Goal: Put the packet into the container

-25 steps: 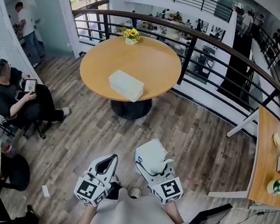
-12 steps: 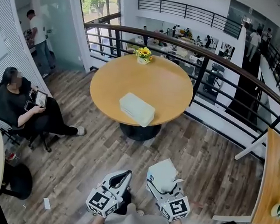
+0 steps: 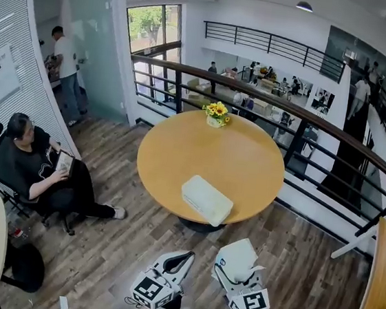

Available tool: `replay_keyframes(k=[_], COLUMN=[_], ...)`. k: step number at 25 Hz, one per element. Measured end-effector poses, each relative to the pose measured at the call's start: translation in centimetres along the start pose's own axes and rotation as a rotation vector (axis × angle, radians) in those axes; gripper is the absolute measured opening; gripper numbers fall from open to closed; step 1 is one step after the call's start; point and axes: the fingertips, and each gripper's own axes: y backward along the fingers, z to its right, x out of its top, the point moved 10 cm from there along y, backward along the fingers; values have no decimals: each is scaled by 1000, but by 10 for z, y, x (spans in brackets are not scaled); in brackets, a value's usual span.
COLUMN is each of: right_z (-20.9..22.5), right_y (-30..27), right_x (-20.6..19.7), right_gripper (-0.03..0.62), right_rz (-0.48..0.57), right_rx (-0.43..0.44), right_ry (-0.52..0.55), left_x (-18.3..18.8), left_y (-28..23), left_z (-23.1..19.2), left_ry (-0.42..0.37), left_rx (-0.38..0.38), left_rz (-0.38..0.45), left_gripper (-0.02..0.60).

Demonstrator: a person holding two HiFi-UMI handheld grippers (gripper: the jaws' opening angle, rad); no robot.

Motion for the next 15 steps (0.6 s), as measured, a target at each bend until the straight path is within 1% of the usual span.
replay_keyframes(k=[5, 9, 12, 15], right_z=[6, 4, -2, -8], right_y=[-52, -90, -106, -109], right_x=[18, 14, 12, 14], right_gripper=[324, 324, 324, 324], right_rz=[11, 22, 23, 11], right_rx=[-4, -8, -11, -19], right_ry=[29, 45, 44, 43], left_x=[17, 12, 6, 6], left_y=[-12, -12, -6, -2], left_z=[-53, -89, -106, -114], left_ry=[-12, -2, -2, 3], left_rx=[8, 20, 25, 23], left_rz=[29, 54, 42, 32], left_gripper=[5, 5, 5, 5])
